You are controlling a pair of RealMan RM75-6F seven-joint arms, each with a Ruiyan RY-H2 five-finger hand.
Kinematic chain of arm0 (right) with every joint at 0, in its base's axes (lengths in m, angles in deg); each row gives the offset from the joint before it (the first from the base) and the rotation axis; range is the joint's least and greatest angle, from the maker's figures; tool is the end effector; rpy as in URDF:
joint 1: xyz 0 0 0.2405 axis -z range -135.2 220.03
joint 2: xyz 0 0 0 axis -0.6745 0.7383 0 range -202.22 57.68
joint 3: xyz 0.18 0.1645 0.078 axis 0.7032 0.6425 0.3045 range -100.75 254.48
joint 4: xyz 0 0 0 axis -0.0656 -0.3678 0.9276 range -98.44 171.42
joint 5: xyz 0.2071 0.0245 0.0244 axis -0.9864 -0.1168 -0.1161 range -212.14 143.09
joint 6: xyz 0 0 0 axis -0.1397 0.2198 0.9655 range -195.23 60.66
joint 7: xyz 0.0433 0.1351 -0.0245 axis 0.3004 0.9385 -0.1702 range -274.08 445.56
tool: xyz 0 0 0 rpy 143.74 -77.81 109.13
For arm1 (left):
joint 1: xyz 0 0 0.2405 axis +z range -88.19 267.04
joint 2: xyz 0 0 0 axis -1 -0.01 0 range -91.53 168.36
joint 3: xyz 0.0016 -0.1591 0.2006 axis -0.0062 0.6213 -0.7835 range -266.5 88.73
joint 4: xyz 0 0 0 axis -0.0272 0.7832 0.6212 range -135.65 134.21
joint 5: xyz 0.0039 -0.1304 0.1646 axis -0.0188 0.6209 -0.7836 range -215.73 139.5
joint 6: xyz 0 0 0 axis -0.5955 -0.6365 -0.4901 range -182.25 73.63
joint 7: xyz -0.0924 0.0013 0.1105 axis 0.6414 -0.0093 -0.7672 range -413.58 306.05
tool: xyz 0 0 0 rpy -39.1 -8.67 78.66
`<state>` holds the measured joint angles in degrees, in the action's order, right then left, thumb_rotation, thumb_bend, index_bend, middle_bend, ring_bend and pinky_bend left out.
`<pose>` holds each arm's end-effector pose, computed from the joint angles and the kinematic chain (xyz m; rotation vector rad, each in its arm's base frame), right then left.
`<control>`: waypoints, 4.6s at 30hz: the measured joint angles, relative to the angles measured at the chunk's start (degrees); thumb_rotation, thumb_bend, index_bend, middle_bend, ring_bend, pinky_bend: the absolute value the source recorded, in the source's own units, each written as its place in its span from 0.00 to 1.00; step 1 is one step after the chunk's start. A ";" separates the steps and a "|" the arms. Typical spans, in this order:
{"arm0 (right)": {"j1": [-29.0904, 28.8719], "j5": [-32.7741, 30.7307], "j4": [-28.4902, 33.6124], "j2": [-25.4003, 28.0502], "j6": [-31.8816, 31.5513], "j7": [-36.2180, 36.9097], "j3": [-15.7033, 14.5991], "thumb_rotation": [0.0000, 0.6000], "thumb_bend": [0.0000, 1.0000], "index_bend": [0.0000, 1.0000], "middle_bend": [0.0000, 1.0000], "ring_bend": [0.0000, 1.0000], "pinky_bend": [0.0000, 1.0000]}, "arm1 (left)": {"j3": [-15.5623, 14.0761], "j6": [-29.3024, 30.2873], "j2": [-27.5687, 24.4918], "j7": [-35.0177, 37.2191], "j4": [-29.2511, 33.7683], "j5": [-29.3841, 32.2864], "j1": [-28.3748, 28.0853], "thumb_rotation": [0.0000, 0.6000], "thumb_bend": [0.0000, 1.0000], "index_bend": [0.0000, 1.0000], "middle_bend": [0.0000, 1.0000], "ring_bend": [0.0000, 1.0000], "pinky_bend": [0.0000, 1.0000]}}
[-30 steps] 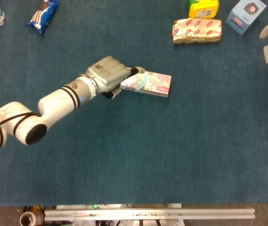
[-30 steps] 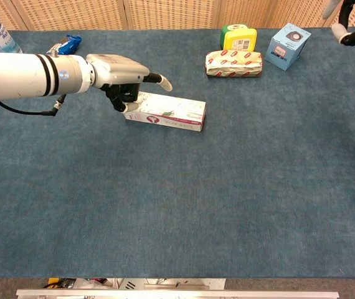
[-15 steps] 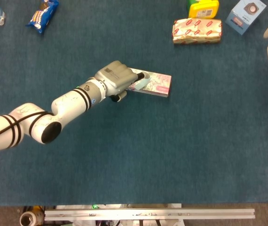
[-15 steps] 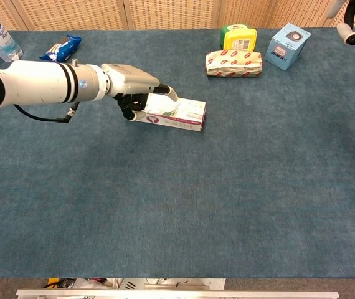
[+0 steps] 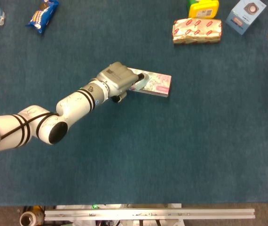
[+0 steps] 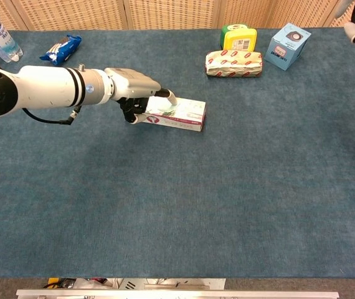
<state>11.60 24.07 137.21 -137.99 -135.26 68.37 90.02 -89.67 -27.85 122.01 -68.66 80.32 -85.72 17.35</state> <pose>-0.2114 -0.3274 0.1357 1.4587 -0.9292 0.9105 -0.0779 0.3805 -0.0469 -2.3762 -0.9251 -0.4963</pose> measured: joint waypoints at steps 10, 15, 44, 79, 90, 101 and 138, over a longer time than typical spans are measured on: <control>0.34 0.07 0.09 0.23 -0.15 0.06 0.26 1.00 0.41 0.44 0.64 0.74 0.85 | 0.05 0.56 -0.05 1.13 -0.17 0.72 -0.32 1.00 0.90 0.11 0.94 1.00 0.97; 0.57 0.14 0.00 0.19 -0.20 0.27 0.25 1.00 0.41 0.44 0.64 0.74 0.85 | 0.09 0.52 0.22 1.30 -0.24 0.94 -0.75 1.00 0.90 0.11 0.94 1.00 0.97; 0.98 -0.11 -0.97 -0.02 0.12 0.74 0.75 1.00 0.41 0.43 0.64 0.75 0.85 | -1.92 1.45 0.66 -0.42 1.40 1.96 -2.49 1.00 0.90 0.11 0.93 1.00 0.97; 1.90 0.15 0.02 0.54 -0.59 0.78 0.84 1.00 0.41 0.43 0.64 0.76 0.85 | -2.19 2.93 0.56 -0.69 1.35 2.47 -2.30 1.00 0.90 0.11 0.93 1.00 0.97; 2.33 0.34 0.38 1.03 -1.07 1.05 0.98 1.00 0.41 0.43 0.64 0.76 0.85 | -2.35 3.40 0.06 -0.82 1.85 3.51 -2.21 1.00 0.90 0.11 0.93 1.00 0.97; 3.71 1.43 0.50 2.31 -2.42 2.18 0.89 1.00 0.41 0.43 0.64 0.75 0.85 | -1.48 11.80 -6.62 1.15 9.26 -0.41 3.23 1.00 0.71 0.08 0.77 0.86 0.87; 16.09 12.71 -7.22 1.06 -11.31 10.40 -5.91 1.00 0.01 0.41 0.51 0.48 0.62 | -4.85 61.40 -12.76 19.76 6.15 -23.79 53.16 1.00 0.44 0.09 0.38 0.40 0.43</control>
<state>27.69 36.78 130.00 -136.93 -146.57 78.77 84.11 -94.52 33.54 109.25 -48.90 86.47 -109.51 70.51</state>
